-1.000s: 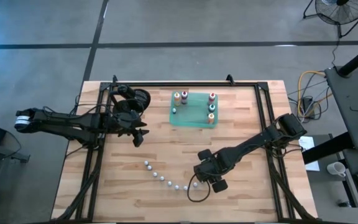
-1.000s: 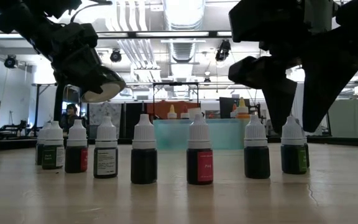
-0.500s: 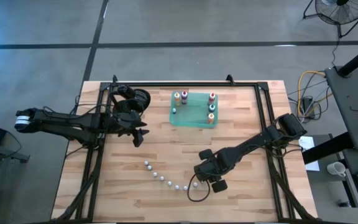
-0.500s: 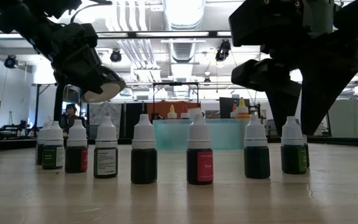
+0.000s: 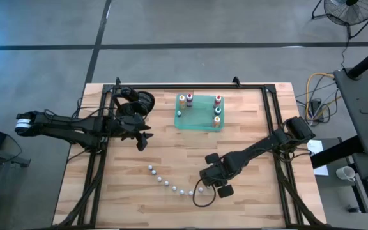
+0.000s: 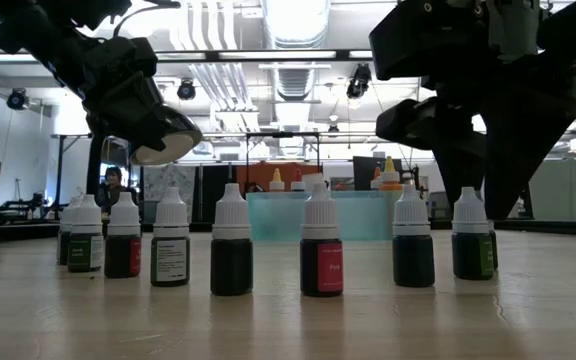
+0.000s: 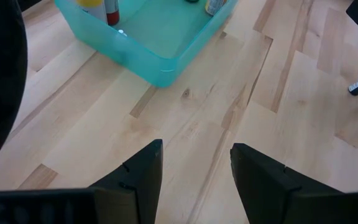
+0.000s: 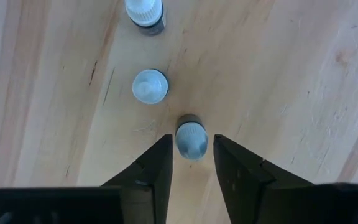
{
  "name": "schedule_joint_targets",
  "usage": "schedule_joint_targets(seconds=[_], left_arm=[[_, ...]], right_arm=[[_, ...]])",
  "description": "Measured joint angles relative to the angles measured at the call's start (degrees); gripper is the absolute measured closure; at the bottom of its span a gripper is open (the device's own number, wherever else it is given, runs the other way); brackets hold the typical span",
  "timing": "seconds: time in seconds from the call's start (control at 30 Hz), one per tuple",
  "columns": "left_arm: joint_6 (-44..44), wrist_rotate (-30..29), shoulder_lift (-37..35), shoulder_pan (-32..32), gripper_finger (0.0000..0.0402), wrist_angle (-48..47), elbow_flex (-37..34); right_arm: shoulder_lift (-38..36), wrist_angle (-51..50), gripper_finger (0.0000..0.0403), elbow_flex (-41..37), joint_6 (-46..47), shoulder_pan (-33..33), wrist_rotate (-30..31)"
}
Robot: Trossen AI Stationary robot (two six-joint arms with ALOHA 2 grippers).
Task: Pick & Place food coloring
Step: Put the right small black food coloring bottle into the green bin
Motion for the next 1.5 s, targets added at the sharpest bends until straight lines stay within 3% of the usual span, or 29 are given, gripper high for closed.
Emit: schedule_joint_targets(seconds=[0.5,0.67,0.83,1.03,1.5], left_arm=[[0.1,0.0,0.0,0.0,0.0239,0.0,0.0],[0.1,0.0,0.0,0.0,0.0239,0.0,0.0],[0.1,0.0,0.0,0.0,0.0239,-0.1,0.0],[0.1,-0.2,0.0,0.0,0.0239,-0.1,0.0],[0.1,-0.2,0.0,0.0,0.0239,0.0,0.0]], right_arm=[[0.0,0.9,0.0345,0.0,2.0,0.0,0.0],[-0.2,0.8,0.0349,0.2,7.7,-1.1,0.3],[-1.8,0.6,0.0350,2.5,14.5,-4.8,3.8],[-5.6,-0.8,0.0350,7.5,19.0,-12.0,14.9],[-6.0,-1.9,0.0351,13.1,18.7,-23.3,18.9]])
